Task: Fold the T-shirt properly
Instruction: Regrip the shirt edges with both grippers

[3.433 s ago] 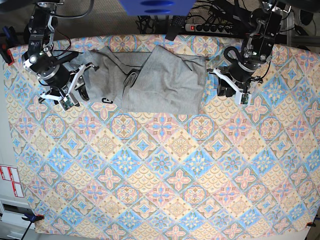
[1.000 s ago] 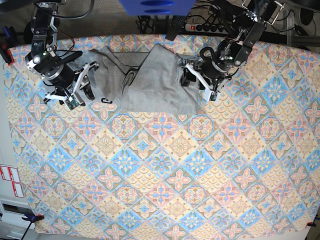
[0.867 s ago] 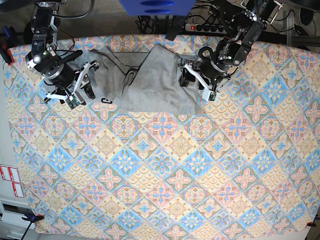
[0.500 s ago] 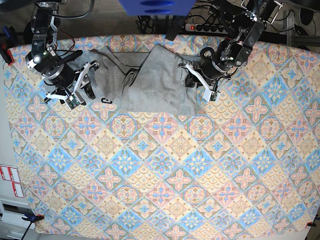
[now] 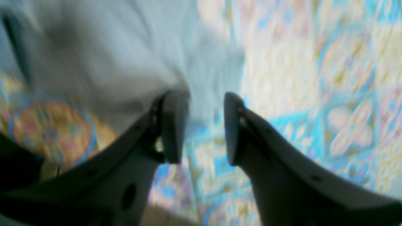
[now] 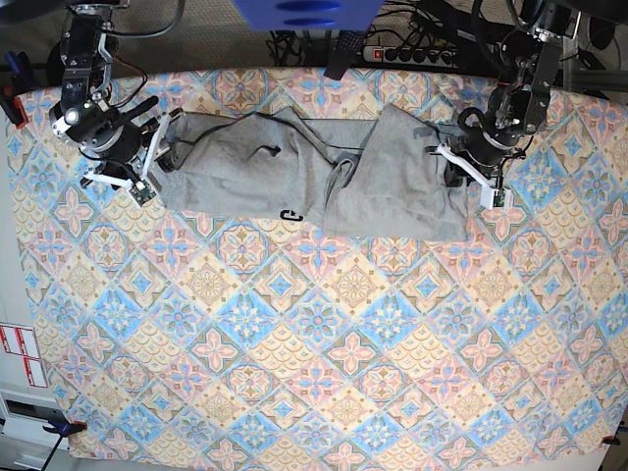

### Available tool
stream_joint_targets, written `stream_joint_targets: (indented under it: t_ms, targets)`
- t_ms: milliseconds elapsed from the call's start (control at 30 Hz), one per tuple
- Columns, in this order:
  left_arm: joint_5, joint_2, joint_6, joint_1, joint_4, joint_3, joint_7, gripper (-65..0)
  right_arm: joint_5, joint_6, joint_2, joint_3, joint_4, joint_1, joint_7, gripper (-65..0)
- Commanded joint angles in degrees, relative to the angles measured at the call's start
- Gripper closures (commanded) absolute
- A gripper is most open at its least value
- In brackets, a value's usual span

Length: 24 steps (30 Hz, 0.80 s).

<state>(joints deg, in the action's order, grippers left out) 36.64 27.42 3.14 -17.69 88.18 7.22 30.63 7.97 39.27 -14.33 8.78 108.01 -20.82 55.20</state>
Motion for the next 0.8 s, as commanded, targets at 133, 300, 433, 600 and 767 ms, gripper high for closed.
stream_joint_targets:
  t_ms: [133, 300, 433, 600, 767]
  targets:
    - [0.1, 1.2, 3.3, -1.4, 0.9, -5.0, -1.1, 0.0, 1.1, 0.0, -0.7, -1.3, 0.6, 3.6, 3.8, -30.4]
    - [0.1, 1.2, 3.5, -1.7, 0.9, -5.3, -1.1, 0.0, 1.2, 0.1, -0.7, -4.7, -1.1, 7.4, 4.4, -30.2]
    - [0.1, 1.2, 3.5, -1.8, 0.9, -5.1, -1.1, 0.0, 1.2, 0.1, -0.7, -4.8, -5.7, 7.5, 4.4, -28.6]
    - [0.1, 1.2, 3.6, -2.5, 0.9, -5.2, -1.1, 0.0, 6.5, 0.1, 0.0, -4.5, -10.8, 9.5, 4.3, -36.5]
    - [0.1, 1.2, 3.6, -2.6, 0.9, -5.1, -1.1, 0.0, 17.7, 0.1, 0.0, -4.5, -14.5, 12.4, 3.7, -44.3]
